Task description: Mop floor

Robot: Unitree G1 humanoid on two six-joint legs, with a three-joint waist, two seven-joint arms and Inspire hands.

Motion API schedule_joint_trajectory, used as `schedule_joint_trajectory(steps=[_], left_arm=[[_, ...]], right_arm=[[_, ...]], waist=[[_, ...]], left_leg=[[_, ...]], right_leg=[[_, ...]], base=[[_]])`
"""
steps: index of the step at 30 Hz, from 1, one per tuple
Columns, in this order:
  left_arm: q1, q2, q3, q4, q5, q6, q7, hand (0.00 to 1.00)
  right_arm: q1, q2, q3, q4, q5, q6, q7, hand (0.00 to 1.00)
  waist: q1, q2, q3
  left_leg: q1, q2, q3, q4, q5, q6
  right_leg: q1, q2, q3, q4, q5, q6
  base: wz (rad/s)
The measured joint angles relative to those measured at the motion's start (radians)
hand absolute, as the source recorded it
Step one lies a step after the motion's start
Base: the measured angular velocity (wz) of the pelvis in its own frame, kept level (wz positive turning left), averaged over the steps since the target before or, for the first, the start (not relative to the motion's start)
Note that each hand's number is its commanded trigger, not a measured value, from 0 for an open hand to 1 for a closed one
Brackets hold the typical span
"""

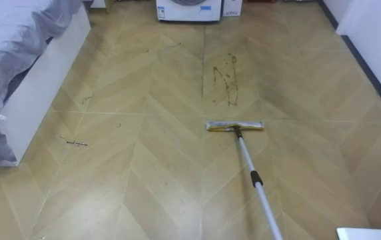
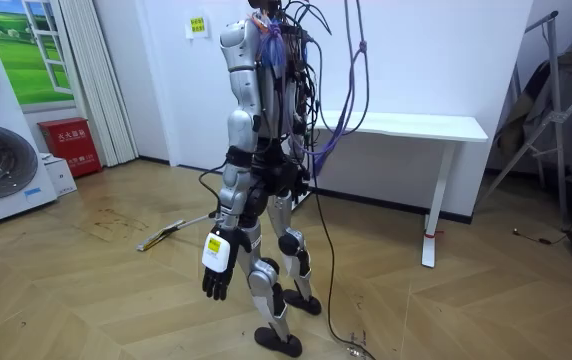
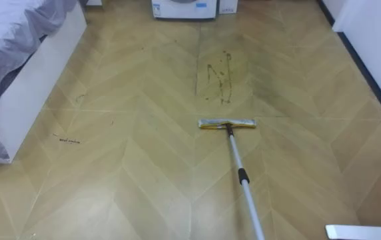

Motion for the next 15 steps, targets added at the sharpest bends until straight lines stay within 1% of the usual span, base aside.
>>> schedule_joint_trajectory(steps=[3,8,15], left_arm=[[-0.004,0.000,-0.002,0.000,-0.002,-0.001,-0.009,0.00],[0.000,-0.003,-0.011,0.002,-0.038,-0.001,-0.023,0.00],[0.003,-0.011,-0.010,0.025,-0.038,-0.004,-0.041,0.00]], right_arm=[[0.000,0.000,0.001,0.000,0.012,-0.006,-0.002,1.00],[0.000,0.001,0.002,0.002,0.022,-0.010,0.001,1.00],[0.000,0.002,0.002,0.005,0.029,-0.023,0.005,1.00]], waist=[[0.002,0.000,0.0001],[0.002,-0.002,-0.0003],[0.004,-0.004,-0.0004]], left_leg=[[-0.004,0.000,0.000,0.000,0.000,0.000],[0.000,0.000,0.003,-0.003,0.000,0.000],[0.002,0.000,0.003,-0.003,0.000,0.000]], right_leg=[[-0.004,0.000,0.001,-0.001,0.000,0.000],[-0.001,0.000,0.001,-0.004,0.000,0.000],[0.001,0.000,0.001,-0.005,0.000,0.000]], base=[[0.00],[0.00],[0.00]])
